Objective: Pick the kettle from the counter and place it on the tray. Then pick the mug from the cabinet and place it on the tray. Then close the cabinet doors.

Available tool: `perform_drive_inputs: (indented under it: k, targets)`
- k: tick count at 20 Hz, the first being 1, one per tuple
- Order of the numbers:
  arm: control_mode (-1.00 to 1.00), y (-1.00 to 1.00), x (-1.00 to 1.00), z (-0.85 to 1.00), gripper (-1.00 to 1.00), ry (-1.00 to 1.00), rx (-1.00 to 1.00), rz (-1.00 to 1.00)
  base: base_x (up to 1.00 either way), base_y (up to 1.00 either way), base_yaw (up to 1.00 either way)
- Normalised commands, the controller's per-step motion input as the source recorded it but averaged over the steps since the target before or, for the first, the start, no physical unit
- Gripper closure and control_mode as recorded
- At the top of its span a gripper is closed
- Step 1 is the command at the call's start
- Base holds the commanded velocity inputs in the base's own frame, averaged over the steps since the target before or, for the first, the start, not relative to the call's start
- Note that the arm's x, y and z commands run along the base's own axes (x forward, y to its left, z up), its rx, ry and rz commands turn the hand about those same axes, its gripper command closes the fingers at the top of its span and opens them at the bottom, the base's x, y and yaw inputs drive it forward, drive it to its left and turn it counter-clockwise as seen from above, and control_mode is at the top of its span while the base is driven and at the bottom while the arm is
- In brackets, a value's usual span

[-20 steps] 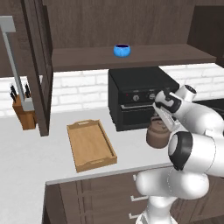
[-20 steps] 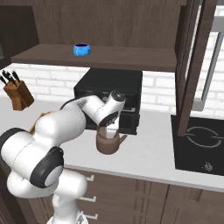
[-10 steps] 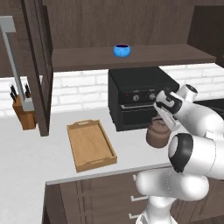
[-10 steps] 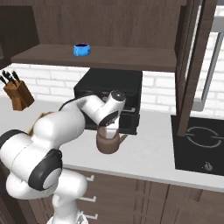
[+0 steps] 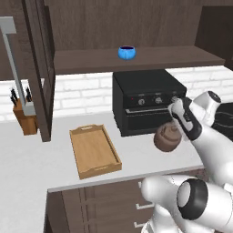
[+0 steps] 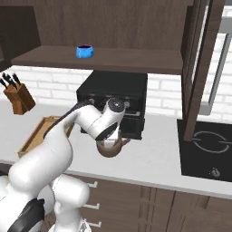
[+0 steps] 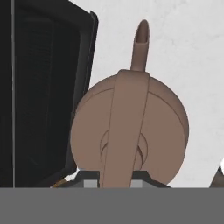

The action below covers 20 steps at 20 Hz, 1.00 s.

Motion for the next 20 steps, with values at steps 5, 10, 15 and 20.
perform_drive_inputs:
  k: [5,10,15,20]
  targets:
    - [-1.0,0.88,-0.3,0.66,1.0,-0.04,-0.02,-0.12,0.0,0.0,0.0]
    - [-1.0,1.0,-0.06,0.5,1.0,0.0,-0.06,-0.13,0.0,0.0,0.0]
    - [-1.0,1.0,-0.01,0.3,1.0,0.0,-0.04,-0.1,0.0,0.0,0.0]
    - [-1.0,1.0,0.01,0.11,1.0,0.05,-0.06,-0.09,0.0,0.0,0.0]
